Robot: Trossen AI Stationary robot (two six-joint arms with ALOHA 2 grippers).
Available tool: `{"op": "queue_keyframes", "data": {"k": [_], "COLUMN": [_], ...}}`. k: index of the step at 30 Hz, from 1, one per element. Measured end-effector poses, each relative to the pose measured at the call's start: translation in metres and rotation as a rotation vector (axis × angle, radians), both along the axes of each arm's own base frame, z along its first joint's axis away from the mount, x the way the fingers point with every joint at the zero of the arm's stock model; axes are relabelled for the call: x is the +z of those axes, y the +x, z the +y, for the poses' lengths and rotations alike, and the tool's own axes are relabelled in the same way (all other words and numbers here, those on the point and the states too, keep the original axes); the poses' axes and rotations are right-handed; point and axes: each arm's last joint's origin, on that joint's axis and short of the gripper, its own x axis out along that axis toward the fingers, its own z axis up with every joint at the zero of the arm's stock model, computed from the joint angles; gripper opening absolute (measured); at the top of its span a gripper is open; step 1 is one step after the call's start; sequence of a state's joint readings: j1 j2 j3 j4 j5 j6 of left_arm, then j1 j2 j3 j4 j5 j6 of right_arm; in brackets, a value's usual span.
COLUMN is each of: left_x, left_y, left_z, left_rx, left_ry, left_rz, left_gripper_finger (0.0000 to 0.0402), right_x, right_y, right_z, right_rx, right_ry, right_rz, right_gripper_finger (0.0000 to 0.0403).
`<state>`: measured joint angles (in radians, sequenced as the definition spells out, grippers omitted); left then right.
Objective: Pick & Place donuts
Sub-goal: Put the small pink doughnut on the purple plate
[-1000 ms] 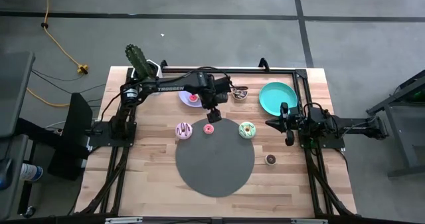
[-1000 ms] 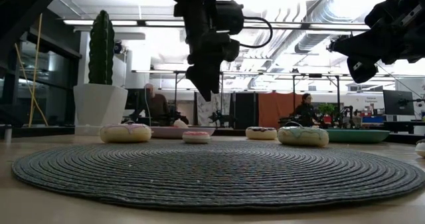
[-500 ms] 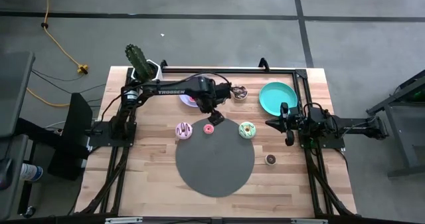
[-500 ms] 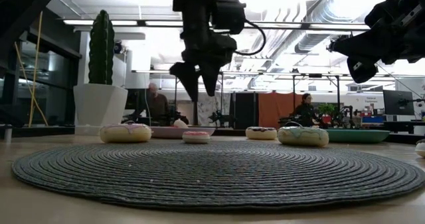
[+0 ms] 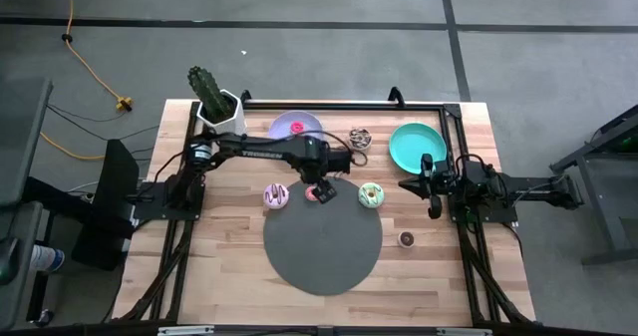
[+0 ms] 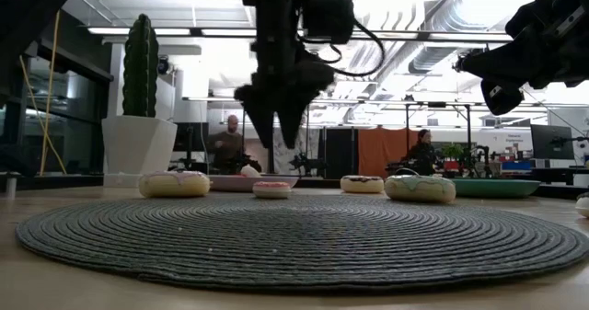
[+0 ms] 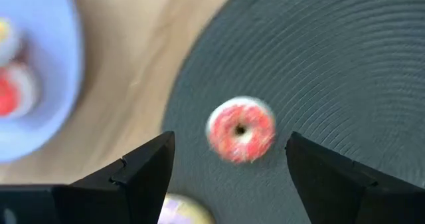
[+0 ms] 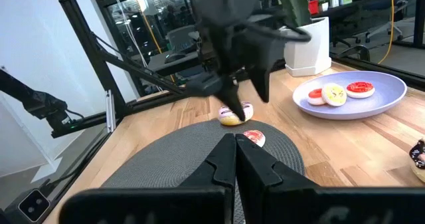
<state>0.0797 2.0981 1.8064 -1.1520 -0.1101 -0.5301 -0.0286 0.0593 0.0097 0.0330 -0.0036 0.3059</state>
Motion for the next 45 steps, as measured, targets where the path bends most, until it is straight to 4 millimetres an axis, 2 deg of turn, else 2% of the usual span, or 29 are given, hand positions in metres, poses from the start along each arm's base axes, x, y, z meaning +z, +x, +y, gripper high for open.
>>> {"op": "queue_keyframes", "data": {"k": [4, 12, 18, 30, 45], "left_x": [-0.013, -0.015, -0.031, -0.044, -0.043], "left_y": [0.004, 0.005, 0.011, 0.013, 0.015], "left_z": [-0.007, -0.009, -0.015, -0.014, -0.014], "left_rx": [-0.017, -0.023, -0.074, -0.095, -0.201], "left_ry": [-0.003, 0.008, -0.019, -0.017, -0.01], "left_rz": [0.027, 0.035, 0.056, 0.095, 0.088], "left_gripper_finger": [0.0278, 0.0278, 0.0278, 0.0278, 0.0278], "right_x": [0.0, -0.001, -0.001, -0.001, -0.001], "right_y": [0.0, 0.0, 0.0, 0.0, 0.0], "right_z": [0.0, 0.0, 0.0, 0.0, 0.0], "right_rx": [0.001, 0.001, 0.001, 0.0, 0.0], "right_ry": [0.0, 0.0, 0.001, 0.001, 0.0], "right_rz": [0.004, 0.01, 0.011, 0.012, 0.012], "right_gripper_finger": [0.0, 0.0, 0.0, 0.0, 0.0]}}
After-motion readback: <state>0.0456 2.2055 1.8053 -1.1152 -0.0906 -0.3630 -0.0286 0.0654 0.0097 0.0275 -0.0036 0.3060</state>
